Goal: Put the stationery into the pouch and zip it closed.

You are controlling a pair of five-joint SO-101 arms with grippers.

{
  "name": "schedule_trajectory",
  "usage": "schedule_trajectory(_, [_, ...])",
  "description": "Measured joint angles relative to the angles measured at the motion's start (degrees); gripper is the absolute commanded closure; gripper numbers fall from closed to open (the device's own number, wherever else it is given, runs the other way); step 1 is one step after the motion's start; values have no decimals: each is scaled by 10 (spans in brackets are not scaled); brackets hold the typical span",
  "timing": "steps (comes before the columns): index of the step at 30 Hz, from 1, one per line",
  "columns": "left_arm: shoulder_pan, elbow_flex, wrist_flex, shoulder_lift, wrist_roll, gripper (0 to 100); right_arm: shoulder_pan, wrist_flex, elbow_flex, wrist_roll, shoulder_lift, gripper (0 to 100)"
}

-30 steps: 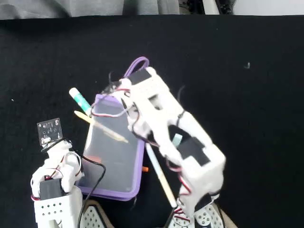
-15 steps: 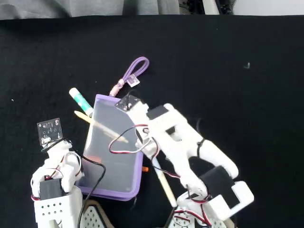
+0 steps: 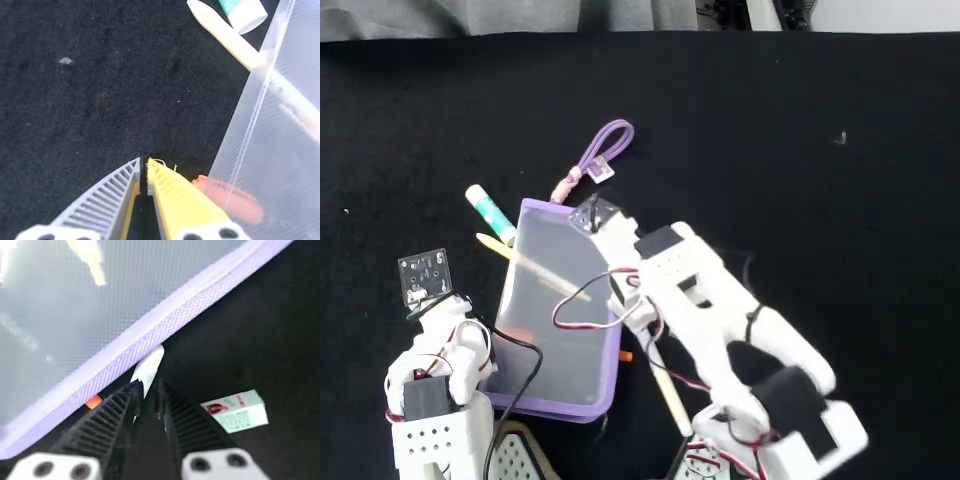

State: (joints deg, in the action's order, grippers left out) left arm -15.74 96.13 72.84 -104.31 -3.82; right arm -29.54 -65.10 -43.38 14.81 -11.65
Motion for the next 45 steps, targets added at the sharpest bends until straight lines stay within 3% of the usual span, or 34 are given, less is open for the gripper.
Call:
schedule_trajectory(8, [0,0,0,0,0,969,-52,40,-75,0,-56,938])
schedule_trajectory(18, [0,0,0,0,-1,969,-52,130,-106,0,-7,940])
schedule_trajectory(26, [0,0,0,0,0,969,9,130,-91,18,18,942])
schedule_trajectory(38, [0,0,0,0,0,967,215,88,57,69,19,942])
schedule_trajectory(45, [0,0,0,0,0,967,236,49,72,48,19,940])
